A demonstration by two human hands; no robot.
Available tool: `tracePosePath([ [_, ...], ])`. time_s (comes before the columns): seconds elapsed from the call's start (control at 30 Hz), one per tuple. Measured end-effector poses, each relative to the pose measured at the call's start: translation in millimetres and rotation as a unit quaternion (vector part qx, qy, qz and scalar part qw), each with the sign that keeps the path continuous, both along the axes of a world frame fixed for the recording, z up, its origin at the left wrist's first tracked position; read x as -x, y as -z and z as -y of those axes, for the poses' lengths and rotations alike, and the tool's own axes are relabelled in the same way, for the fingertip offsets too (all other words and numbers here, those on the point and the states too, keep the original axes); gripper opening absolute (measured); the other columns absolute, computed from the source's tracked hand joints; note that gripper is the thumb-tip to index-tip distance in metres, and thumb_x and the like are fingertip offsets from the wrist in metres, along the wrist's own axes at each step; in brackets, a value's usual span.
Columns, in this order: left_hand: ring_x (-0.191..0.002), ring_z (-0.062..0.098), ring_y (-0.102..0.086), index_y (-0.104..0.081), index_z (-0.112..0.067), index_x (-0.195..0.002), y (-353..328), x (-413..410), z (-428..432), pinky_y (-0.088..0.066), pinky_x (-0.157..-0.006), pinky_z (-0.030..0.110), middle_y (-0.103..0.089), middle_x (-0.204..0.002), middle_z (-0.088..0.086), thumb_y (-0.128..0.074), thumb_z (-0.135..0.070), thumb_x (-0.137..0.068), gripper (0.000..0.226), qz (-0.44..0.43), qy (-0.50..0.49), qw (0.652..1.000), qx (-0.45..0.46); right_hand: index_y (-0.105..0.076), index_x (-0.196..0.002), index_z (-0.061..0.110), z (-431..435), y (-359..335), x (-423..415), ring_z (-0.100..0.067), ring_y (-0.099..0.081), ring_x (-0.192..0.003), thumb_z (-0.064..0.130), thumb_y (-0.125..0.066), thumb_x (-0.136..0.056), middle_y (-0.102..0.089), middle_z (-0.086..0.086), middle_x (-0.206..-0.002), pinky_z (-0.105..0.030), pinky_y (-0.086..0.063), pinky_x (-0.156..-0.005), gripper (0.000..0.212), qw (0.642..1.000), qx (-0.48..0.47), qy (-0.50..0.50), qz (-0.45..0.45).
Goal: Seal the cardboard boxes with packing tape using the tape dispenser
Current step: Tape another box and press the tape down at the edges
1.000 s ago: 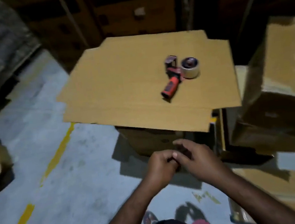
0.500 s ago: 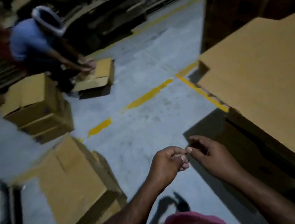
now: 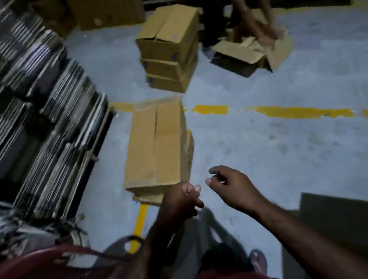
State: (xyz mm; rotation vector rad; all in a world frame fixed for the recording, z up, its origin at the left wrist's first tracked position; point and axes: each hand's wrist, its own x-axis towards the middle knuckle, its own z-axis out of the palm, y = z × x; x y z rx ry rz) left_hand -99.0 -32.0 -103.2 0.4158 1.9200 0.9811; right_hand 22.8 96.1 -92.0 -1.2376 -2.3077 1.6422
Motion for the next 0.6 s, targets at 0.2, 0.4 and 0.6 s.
tracePosePath([
  [0.2, -0.057, 0.017, -0.058, -0.063, -0.004, -0.070, 30.7, 69.7, -1.4, -0.046, -0.059, 0.030, -0.066, -0.073, 0.019, -0.059, -0.023, -0.099, 0.034, -0.085, -0.075, 0.991, 0.063, -0.067, -0.114, 0.010, -7.2, 50.1, 64.0, -0.017, -0.065, -0.088, 0.031, -0.069, -0.091, -0.070, -0.004, -0.098, -0.017, -0.042, -0.074, 0.031, 0.995, -0.022, -0.089, 0.028],
  [0.4, -0.072, 0.027, -0.060, -0.071, -0.023, -0.057, 103.3, 165.9, -15.9, -0.050, -0.070, 0.044, -0.067, -0.074, 0.025, -0.073, -0.003, -0.077, 0.029, -0.126, -0.126, 0.980, 0.093, -0.057, -0.131, 0.017, -20.3, 121.8, 140.7, -0.019, -0.063, -0.111, 0.040, -0.057, -0.097, -0.067, -0.003, -0.121, -0.023, -0.041, -0.091, 0.041, 0.983, 0.011, -0.144, 0.113],
  [0.6, -0.087, 0.025, -0.068, -0.071, -0.013, -0.079, 205.7, 276.2, -9.9, -0.048, -0.075, 0.032, -0.072, -0.084, 0.010, -0.057, -0.014, -0.082, 0.014, -0.153, -0.202, 0.947, 0.197, -0.050, -0.137, 0.012, -33.4, 238.6, 210.4, -0.030, -0.058, -0.118, 0.041, -0.058, -0.096, -0.060, -0.010, -0.131, -0.034, -0.045, -0.089, 0.051, 0.967, 0.113, -0.079, 0.214],
])
